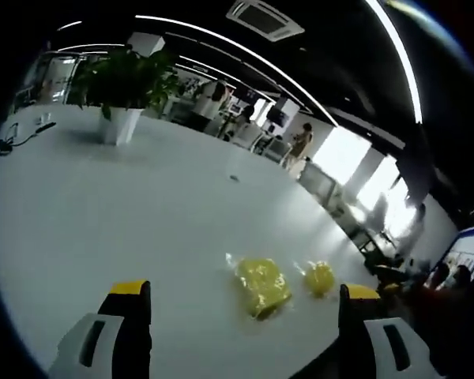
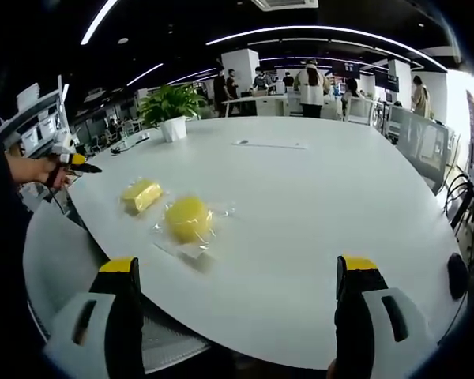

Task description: Compare the silicone blocks by pressing each to a similar depth, holding the contact briefly, and releasing to observe deformation and rebound differences across the visible hardness samples.

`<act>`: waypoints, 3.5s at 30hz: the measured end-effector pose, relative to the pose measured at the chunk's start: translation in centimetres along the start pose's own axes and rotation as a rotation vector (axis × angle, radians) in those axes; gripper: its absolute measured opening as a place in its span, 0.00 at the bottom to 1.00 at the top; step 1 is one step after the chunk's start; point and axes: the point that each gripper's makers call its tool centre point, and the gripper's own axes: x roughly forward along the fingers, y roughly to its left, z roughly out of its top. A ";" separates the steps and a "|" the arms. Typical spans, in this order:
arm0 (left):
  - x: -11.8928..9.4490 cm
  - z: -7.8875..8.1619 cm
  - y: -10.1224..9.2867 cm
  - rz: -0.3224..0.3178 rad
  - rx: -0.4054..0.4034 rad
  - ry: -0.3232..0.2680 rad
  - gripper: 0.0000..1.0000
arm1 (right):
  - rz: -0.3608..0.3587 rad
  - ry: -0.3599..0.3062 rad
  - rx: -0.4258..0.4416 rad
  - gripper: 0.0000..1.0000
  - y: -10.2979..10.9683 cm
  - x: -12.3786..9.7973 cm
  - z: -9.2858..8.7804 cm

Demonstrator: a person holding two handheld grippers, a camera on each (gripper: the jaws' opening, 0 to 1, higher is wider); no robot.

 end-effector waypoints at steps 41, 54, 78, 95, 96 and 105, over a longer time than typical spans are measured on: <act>13.2 -6.0 -2.1 -0.088 -0.347 0.412 0.60 | 0.019 0.035 0.059 0.97 0.7 1.0 -1.2; 13.8 -7.4 -1.8 -0.012 -0.215 0.465 0.38 | 0.031 0.047 0.051 0.97 0.9 1.1 -1.3; 14.3 -8.3 -1.9 0.028 -0.292 0.516 0.13 | 0.030 0.049 0.061 0.97 0.6 0.9 -1.8; 13.9 -7.9 -3.1 -0.043 -0.307 0.437 0.02 | 0.035 0.053 0.057 0.97 0.7 0.9 -1.9; 13.9 -7.7 -3.1 -0.046 -0.300 0.424 0.01 | 0.035 0.053 0.056 0.97 0.7 0.9 -1.9; 13.6 -5.9 -3.9 -0.124 -0.220 0.321 0.01 | 0.040 0.051 0.057 0.97 0.6 0.9 -1.4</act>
